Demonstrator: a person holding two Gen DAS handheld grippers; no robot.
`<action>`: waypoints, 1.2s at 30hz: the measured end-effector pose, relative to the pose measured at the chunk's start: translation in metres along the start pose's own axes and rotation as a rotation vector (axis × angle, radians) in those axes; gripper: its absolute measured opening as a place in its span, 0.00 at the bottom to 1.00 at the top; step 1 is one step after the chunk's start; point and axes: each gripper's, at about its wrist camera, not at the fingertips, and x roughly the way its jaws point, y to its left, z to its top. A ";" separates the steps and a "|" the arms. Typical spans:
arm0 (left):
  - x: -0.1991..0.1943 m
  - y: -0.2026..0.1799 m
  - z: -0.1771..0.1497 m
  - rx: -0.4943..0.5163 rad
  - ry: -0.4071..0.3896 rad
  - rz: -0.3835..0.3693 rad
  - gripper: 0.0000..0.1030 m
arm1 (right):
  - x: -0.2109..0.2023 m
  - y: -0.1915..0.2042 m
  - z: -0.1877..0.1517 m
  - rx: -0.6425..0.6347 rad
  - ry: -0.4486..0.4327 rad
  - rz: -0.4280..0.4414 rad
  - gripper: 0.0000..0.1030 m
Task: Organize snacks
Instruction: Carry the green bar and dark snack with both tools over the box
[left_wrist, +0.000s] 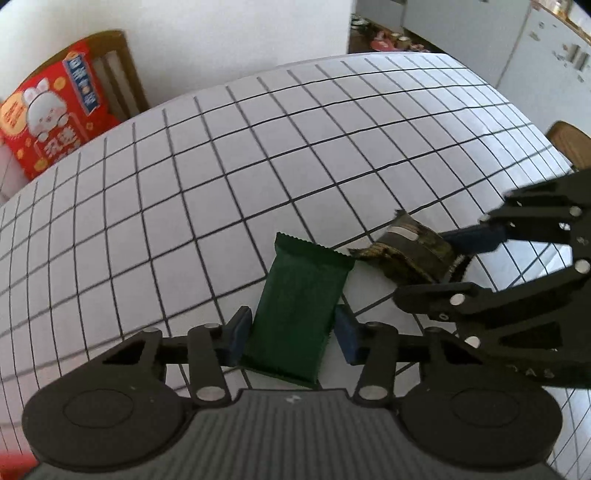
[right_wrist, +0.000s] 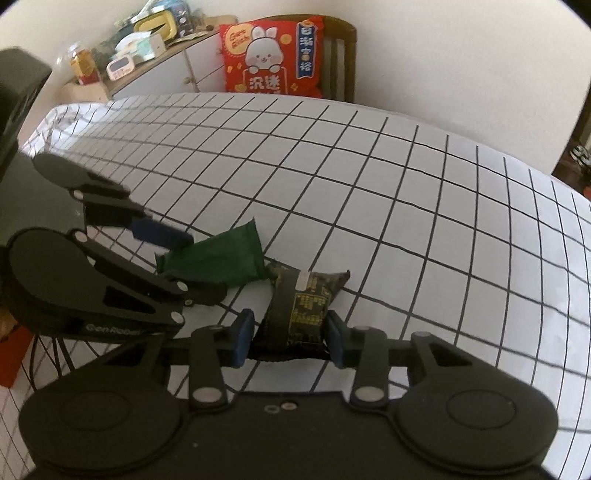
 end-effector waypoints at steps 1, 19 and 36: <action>-0.001 0.000 -0.001 -0.019 0.002 0.008 0.46 | -0.002 0.000 -0.001 0.014 -0.002 0.000 0.38; -0.089 0.008 -0.047 -0.303 -0.068 0.073 0.44 | -0.079 0.030 -0.028 0.076 -0.098 0.010 0.37; -0.205 0.009 -0.109 -0.371 -0.175 0.133 0.44 | -0.162 0.101 -0.035 -0.014 -0.183 0.071 0.37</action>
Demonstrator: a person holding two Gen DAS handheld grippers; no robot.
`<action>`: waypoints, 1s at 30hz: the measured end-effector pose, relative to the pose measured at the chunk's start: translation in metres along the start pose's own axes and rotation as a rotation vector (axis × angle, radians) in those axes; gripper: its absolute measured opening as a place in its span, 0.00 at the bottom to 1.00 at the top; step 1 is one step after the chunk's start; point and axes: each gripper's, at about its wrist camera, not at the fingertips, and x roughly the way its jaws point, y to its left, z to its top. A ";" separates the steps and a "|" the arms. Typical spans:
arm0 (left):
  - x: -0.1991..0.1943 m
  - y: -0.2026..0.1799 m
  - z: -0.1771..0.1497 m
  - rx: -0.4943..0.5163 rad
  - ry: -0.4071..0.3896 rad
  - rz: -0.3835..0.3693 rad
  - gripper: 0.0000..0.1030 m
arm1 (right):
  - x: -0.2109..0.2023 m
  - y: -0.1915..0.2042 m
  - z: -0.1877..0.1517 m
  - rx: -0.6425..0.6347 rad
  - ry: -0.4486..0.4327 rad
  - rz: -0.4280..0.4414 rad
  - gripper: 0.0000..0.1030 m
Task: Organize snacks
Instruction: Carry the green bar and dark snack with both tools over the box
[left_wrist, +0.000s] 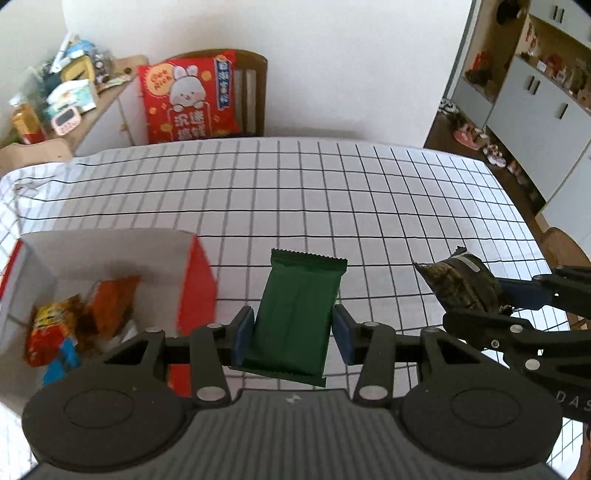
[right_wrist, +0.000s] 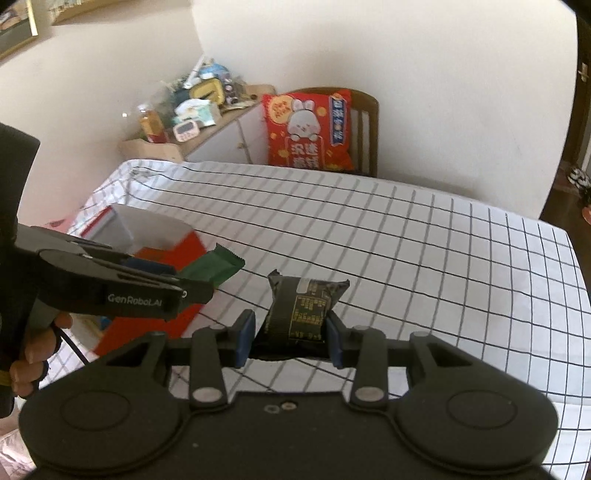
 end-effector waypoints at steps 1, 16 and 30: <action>-0.007 0.004 -0.003 -0.007 -0.005 0.001 0.44 | -0.003 0.005 0.000 -0.005 -0.003 0.007 0.37; -0.074 0.091 -0.039 -0.139 -0.029 0.052 0.44 | -0.009 0.097 0.014 -0.098 -0.031 0.120 0.37; -0.108 0.189 -0.062 -0.241 -0.057 0.130 0.44 | 0.021 0.186 0.018 -0.163 -0.012 0.178 0.37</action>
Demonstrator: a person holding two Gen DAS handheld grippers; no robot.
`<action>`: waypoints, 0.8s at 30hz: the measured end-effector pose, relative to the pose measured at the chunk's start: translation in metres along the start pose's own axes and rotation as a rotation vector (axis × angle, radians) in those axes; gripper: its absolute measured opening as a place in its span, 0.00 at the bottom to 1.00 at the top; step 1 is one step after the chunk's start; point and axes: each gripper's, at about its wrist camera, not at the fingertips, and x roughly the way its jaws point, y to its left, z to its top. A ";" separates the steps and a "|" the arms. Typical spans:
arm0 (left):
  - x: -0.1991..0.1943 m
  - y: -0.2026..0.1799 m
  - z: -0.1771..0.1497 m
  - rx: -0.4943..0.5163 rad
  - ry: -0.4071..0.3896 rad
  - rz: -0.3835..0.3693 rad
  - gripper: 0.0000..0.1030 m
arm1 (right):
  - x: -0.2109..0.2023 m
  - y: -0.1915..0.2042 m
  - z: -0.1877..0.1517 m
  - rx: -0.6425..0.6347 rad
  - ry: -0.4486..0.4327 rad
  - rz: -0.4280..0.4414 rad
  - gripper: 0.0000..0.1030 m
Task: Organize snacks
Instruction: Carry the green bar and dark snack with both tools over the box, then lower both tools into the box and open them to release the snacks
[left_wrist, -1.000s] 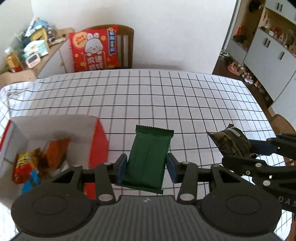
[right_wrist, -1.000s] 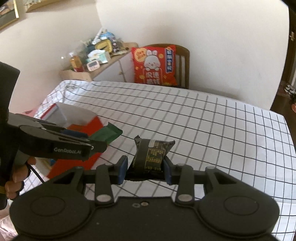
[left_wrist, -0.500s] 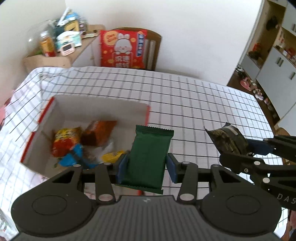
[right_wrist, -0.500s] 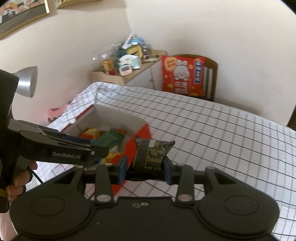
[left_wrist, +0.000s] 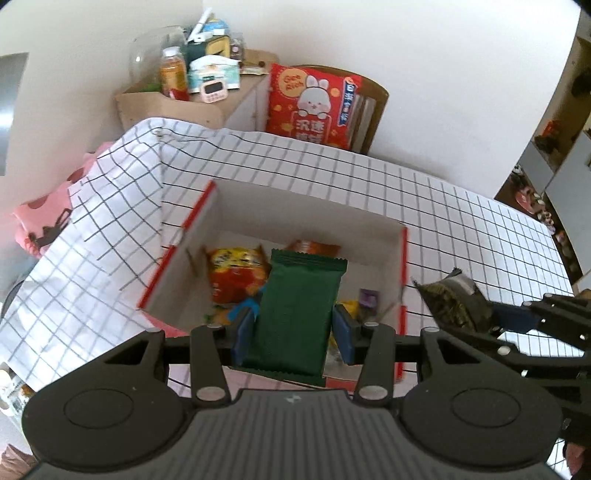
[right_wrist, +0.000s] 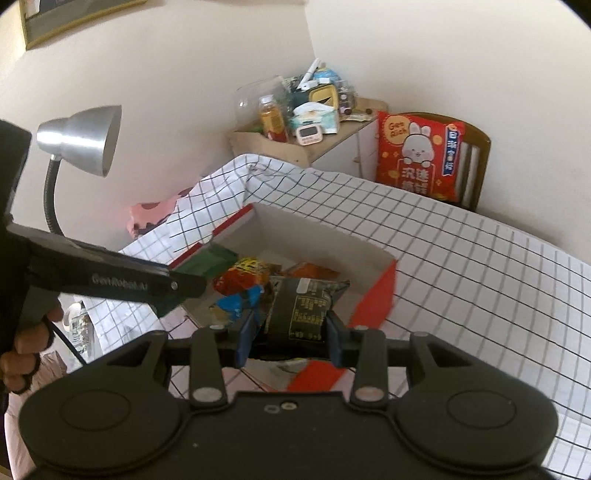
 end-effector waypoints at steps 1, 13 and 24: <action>0.000 0.003 0.001 0.000 -0.003 0.008 0.44 | 0.004 0.006 0.001 -0.012 0.000 0.002 0.37; 0.058 0.042 0.012 0.012 0.021 0.075 0.44 | 0.079 0.019 0.007 -0.001 0.037 -0.101 0.37; 0.120 0.035 0.003 0.059 0.055 0.082 0.44 | 0.139 0.015 -0.003 0.001 0.133 -0.148 0.38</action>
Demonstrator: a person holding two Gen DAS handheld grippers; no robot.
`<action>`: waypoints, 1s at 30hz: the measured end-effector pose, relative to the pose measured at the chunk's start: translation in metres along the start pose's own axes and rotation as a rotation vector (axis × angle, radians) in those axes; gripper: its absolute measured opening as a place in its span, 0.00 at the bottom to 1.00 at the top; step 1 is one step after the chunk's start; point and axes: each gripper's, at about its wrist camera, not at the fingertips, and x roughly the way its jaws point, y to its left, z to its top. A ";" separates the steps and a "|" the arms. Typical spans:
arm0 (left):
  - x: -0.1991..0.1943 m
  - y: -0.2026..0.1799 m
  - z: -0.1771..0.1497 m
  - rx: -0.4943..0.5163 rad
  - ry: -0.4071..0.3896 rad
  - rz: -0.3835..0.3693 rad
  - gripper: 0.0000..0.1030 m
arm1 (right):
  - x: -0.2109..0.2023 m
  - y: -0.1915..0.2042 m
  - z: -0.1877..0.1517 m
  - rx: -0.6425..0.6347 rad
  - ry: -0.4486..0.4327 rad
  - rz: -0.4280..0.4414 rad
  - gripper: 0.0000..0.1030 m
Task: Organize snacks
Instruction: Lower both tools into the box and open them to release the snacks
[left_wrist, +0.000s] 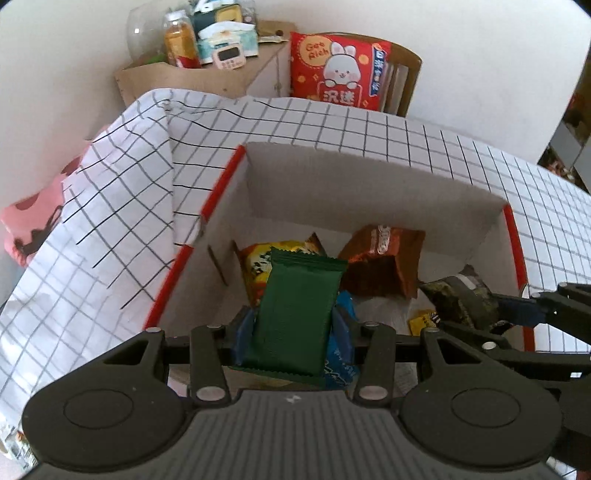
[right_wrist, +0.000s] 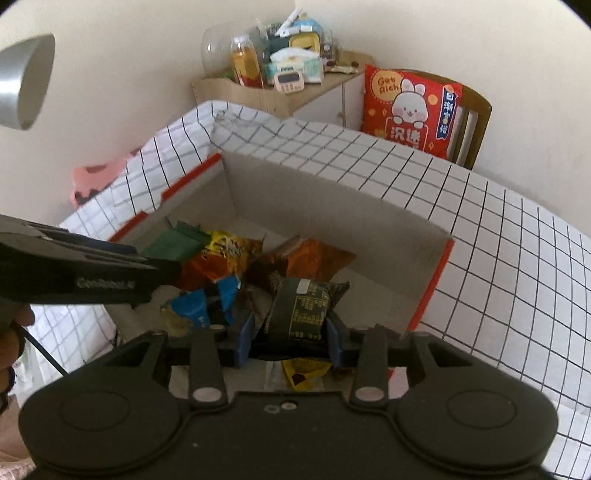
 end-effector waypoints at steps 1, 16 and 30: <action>0.004 -0.002 -0.001 0.006 0.005 -0.003 0.44 | 0.004 0.001 -0.002 -0.007 0.009 -0.007 0.38; 0.030 -0.014 -0.007 0.034 0.065 -0.004 0.44 | 0.027 0.004 -0.008 -0.040 0.078 -0.038 0.40; 0.014 -0.007 -0.013 0.003 0.046 -0.041 0.61 | 0.001 -0.001 -0.010 -0.010 0.027 0.019 0.69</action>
